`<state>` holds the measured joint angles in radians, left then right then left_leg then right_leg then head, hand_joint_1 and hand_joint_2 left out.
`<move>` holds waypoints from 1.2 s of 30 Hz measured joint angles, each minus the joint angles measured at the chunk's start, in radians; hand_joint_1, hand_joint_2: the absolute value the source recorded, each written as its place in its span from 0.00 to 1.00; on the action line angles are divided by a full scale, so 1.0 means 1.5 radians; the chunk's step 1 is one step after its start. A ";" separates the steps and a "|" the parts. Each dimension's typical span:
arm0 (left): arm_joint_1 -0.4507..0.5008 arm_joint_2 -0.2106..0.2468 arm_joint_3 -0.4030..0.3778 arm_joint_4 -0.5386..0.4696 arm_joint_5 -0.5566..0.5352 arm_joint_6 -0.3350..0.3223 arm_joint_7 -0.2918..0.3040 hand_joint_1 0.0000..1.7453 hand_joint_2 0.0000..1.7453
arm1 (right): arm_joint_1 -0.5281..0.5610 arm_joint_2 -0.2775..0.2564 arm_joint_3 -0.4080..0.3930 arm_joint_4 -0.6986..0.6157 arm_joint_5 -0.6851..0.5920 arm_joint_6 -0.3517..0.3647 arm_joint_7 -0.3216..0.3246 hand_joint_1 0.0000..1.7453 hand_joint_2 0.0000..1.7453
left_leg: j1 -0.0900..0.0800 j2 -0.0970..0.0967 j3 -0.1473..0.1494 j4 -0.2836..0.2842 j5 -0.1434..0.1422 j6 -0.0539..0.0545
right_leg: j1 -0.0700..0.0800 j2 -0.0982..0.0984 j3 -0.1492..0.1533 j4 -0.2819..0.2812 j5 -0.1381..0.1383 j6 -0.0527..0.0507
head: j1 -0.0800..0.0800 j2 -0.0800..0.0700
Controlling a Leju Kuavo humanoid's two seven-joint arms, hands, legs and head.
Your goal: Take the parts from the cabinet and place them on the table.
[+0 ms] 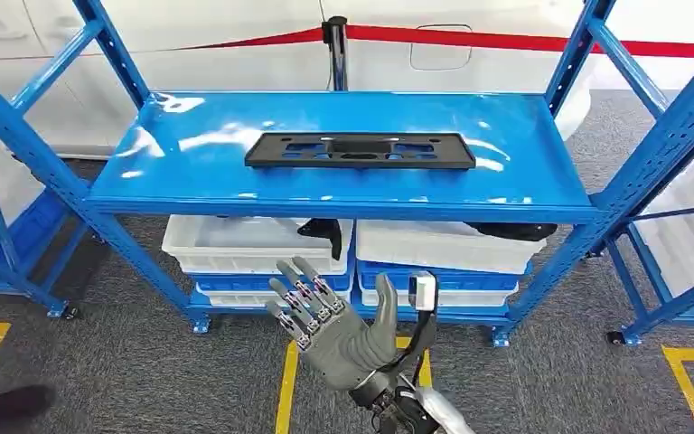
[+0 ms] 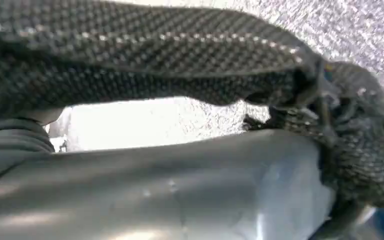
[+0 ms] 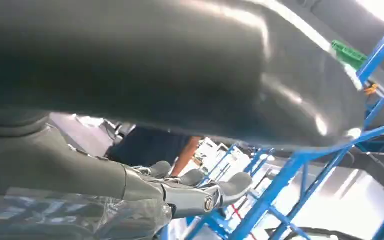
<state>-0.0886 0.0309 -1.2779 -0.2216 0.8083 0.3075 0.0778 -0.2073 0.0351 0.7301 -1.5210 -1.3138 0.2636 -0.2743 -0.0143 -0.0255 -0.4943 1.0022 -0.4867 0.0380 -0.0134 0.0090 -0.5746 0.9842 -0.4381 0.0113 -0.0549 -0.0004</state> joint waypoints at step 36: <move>-0.010 0.006 -0.016 0.002 -0.022 0.006 -0.007 0.00 0.00 | -0.023 -0.047 -0.163 -0.196 0.560 -0.630 -0.088 0.00 0.00 | 0.017 0.003 -0.125 0.180 -0.067 -0.020 | 0.002 0.006 0.000 -0.003 0.000 -0.010 | -0.007 0.000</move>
<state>-0.1042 0.0404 -1.3016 -0.2193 0.7748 0.3170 0.0668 -0.2424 -0.0358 0.4860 -1.8150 -0.4731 -0.6813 -0.4063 0.0120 -0.0211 -0.6819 1.2717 -0.5876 0.0074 -0.0104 0.0173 -0.5748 0.9795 -0.4378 -0.0044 -0.0656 -0.0004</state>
